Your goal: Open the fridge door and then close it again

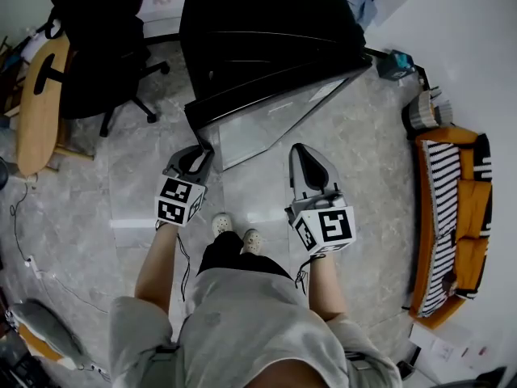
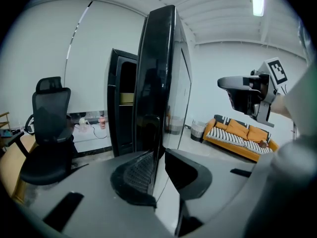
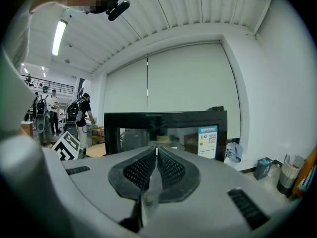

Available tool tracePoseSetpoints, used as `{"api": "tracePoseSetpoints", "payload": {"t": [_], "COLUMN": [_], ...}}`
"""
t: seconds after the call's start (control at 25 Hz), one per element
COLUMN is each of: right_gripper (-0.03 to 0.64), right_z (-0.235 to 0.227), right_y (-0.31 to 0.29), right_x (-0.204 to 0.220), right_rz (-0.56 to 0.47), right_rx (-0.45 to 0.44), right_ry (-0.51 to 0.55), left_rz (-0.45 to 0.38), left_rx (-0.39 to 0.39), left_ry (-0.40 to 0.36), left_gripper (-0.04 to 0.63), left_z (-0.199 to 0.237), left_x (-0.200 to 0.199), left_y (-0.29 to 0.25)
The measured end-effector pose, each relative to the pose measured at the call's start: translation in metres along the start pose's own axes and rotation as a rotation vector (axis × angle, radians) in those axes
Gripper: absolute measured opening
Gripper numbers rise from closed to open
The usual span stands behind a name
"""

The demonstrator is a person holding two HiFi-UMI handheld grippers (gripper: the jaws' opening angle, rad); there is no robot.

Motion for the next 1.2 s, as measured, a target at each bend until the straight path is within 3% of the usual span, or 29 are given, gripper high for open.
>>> {"api": "tracePoseSetpoints", "payload": {"t": [0.64, 1.2], "right_gripper": [0.025, 0.025], "right_z": [-0.004, -0.003], "right_y": [0.042, 0.06], "right_x": [-0.013, -0.023], "right_rz": [-0.02, -0.041], "right_rx": [-0.021, -0.018], "right_ry": [-0.007, -0.005], "left_rz": [0.007, 0.012], "left_rx": [-0.07, -0.082], "left_ry": [0.005, -0.022], "left_gripper": [0.064, 0.057], "left_z": [-0.085, -0.111], "left_x": [0.018, 0.022], "left_y": [0.028, 0.035]}}
Point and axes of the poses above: the fingertips, and each gripper's own axes: y backward along the fingers, z to its left, x out of its underside, the point moved 5 cm from there along y, backward along the fingers, and after that the axes turned 15 degrees about -z, right-handed, at the moved point
